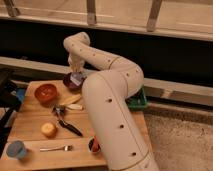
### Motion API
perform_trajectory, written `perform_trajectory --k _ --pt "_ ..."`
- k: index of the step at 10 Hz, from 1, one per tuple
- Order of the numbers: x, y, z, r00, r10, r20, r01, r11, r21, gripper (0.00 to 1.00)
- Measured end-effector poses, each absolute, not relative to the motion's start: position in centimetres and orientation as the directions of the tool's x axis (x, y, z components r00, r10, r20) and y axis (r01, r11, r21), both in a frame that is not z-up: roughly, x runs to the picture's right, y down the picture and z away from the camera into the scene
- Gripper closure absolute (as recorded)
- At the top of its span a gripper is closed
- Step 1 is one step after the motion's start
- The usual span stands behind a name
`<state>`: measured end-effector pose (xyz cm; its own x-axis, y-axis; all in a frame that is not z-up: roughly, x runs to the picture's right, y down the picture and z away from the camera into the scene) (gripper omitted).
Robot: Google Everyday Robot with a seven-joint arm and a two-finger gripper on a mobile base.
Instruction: Wipe purple bowl with towel
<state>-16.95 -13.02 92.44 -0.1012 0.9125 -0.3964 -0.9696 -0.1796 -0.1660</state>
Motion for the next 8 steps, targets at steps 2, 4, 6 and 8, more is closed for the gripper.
perform_trajectory --k 2,4,6,8 --pt "-16.8 -12.8 92.4 -0.116 0.912 -0.392 -0.961 -0.203 -0.188 1.00" --pt "-16.6 -12.7 92.5 -0.135 0.908 -0.397 -0.949 -0.234 -0.213 1.00" --pt "-16.5 -12.3 92.9 -0.148 0.896 -0.419 -0.926 -0.274 -0.258 1.00" --pt "-15.2 -11.8 93.7 -0.171 0.867 -0.468 -0.872 -0.354 -0.338 1.00"
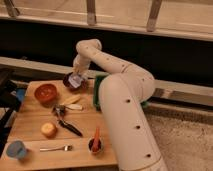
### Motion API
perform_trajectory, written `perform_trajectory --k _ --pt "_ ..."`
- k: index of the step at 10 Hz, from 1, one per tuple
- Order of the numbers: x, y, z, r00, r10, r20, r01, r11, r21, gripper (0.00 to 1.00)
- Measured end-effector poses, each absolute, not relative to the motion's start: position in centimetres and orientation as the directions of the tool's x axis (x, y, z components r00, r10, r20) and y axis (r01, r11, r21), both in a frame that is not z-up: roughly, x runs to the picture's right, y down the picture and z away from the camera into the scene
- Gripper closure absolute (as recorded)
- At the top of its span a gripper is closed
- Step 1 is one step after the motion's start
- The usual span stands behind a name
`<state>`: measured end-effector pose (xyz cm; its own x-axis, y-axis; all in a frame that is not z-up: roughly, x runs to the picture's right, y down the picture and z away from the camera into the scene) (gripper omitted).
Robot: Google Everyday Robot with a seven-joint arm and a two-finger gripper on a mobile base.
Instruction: Wipe purple bowl with towel
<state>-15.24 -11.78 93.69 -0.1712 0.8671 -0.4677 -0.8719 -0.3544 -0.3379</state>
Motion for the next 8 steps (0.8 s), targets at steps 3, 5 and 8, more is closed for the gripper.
perform_trajectory --k 3,5,8 --pt "-14.9 -10.7 94.2 -0.174 0.832 -0.527 -0.825 -0.415 -0.383 1.00" --pt "-15.2 -10.0 94.2 -0.163 0.819 -0.551 -0.818 -0.424 -0.389 1.00" --pt "-17.3 -8.8 94.2 -0.113 0.807 -0.579 -0.822 -0.404 -0.402 1.00"
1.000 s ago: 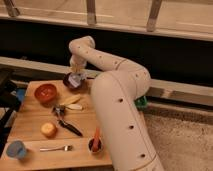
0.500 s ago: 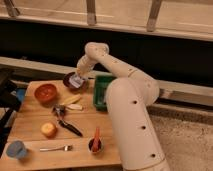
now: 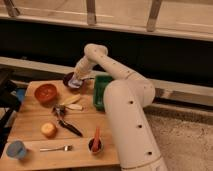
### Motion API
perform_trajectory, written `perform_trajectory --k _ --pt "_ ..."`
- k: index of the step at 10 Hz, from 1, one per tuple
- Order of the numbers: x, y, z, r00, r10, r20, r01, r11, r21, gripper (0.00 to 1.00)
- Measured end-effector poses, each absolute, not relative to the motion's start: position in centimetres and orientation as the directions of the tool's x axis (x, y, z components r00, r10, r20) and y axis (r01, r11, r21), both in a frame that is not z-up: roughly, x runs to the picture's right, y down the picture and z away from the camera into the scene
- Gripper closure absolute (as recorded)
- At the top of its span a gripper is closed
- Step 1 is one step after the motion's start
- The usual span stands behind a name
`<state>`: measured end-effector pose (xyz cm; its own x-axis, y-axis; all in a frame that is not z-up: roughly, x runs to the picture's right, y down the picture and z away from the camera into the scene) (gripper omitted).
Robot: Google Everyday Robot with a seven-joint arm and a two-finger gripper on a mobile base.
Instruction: Wipe purple bowl with towel
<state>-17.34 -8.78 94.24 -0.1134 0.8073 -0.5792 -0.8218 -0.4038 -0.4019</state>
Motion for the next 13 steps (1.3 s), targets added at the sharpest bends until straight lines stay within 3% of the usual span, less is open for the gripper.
perform_trajectory --k 4,8,13 --pt "-17.8 -7.5 93.3 -0.109 0.798 -0.593 -0.877 -0.358 -0.320 1.00" --pt "-14.4 -11.7 94.9 -0.196 0.816 -0.544 -0.891 -0.380 -0.249 1.00" --pt "-16.5 -13.5 97.2 -0.167 0.831 -0.531 -0.887 -0.362 -0.287 1.00"
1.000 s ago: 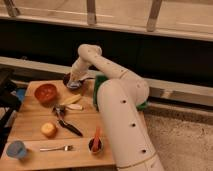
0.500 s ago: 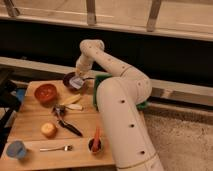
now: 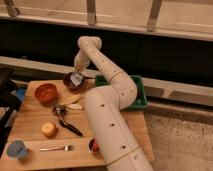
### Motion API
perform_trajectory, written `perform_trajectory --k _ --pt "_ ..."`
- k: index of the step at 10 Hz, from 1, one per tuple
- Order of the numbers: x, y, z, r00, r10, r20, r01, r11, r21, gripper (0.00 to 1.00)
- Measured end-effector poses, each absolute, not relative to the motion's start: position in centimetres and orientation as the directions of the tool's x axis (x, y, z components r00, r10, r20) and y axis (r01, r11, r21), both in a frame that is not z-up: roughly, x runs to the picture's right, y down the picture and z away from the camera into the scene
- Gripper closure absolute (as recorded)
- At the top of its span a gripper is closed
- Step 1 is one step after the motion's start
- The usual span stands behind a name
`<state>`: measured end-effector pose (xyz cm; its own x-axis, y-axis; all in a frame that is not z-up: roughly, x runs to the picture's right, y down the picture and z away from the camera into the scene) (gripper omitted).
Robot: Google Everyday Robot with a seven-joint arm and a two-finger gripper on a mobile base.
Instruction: Wipe purple bowl with towel
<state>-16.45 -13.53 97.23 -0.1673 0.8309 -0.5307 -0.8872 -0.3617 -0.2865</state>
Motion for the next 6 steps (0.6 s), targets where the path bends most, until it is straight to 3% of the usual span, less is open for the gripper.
perform_trajectory --k 2,6 --pt "-18.9 -13.0 96.9 -0.129 0.832 -0.540 -0.880 -0.347 -0.324 1.00" --pt "-22.2 -9.1 92.6 -0.021 0.831 -0.556 -0.880 -0.279 -0.384 1.00"
